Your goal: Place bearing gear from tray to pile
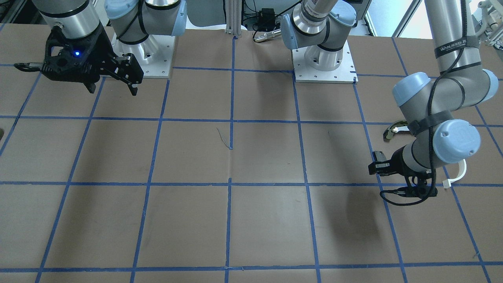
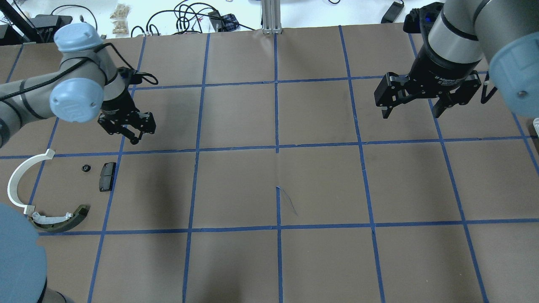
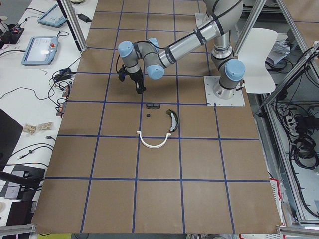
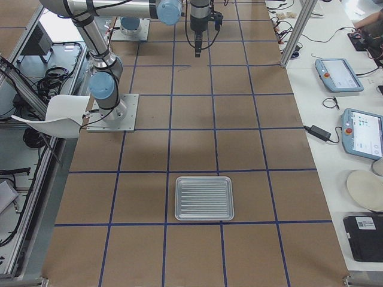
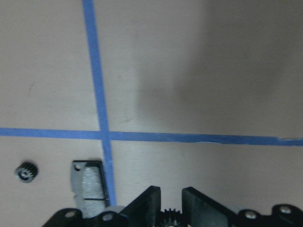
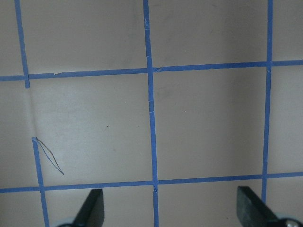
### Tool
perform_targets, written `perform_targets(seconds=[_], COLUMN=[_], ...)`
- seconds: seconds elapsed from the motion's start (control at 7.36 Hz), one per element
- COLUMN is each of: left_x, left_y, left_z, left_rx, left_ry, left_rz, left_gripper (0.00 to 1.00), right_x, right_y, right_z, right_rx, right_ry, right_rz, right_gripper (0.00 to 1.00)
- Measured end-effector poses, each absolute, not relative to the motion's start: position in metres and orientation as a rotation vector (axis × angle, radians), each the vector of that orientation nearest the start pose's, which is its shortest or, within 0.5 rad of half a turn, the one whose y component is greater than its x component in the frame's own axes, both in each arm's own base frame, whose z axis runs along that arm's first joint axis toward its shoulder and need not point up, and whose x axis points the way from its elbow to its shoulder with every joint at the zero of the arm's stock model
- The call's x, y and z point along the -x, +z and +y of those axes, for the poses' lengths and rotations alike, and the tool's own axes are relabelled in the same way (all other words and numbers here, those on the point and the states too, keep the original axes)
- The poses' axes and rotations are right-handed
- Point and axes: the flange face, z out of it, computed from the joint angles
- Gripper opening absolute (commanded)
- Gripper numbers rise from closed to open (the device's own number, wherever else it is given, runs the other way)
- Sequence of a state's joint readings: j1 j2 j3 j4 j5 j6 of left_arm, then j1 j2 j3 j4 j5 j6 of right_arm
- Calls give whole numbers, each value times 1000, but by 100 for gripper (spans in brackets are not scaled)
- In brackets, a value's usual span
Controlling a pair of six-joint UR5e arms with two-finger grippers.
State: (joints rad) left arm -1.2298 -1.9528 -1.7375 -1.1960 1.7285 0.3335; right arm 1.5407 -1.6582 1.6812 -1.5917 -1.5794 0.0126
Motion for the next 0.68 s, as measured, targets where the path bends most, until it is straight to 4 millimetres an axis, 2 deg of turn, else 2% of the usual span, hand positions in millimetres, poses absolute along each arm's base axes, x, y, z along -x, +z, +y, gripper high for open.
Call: perform_targets(seconds=[0.27,0.68], left_x=[-138,-200], left_y=[228,209], left_z=[-576,-571], left_rx=[-89,-163], left_ry=[309,241], left_rz=[3036,3034], left_gripper=[0,0], right_x=[-119,-119], right_y=[477,477], right_z=[-458,-458], right_rx=[-66,-65], right_ry=[4,3], right_rz=[3149,3149], right_gripper=[100,100])
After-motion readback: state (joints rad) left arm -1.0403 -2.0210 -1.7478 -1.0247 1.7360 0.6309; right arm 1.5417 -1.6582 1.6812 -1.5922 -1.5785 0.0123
